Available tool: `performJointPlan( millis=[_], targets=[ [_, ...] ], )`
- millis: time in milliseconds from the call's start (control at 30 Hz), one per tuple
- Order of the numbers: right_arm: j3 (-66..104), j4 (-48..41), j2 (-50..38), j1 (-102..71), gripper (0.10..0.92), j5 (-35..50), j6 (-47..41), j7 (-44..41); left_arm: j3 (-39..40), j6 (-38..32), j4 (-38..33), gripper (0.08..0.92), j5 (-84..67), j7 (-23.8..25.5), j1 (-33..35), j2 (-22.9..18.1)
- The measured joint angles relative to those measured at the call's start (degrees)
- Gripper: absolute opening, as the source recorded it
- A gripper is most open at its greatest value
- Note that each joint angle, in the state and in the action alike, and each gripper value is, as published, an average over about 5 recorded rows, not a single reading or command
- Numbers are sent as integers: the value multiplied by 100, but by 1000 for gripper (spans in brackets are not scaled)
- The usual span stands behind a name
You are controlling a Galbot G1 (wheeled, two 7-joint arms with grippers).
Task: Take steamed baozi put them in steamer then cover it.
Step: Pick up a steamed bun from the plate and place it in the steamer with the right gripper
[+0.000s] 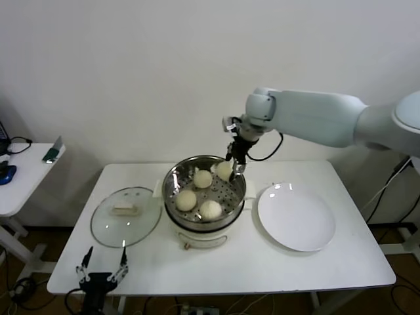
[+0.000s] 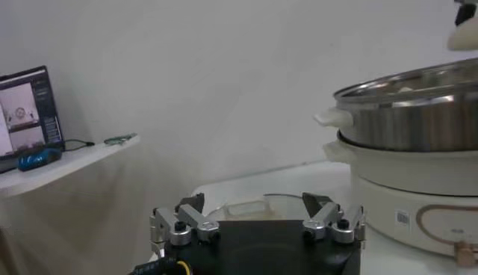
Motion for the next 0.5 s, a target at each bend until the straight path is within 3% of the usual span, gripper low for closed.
performJointPlan(
  millis=[500],
  targets=[
    [1, -330, 287, -645, 696, -290, -66, 102, -57, 1, 121, 823, -50, 0, -103, 38]
  ],
)
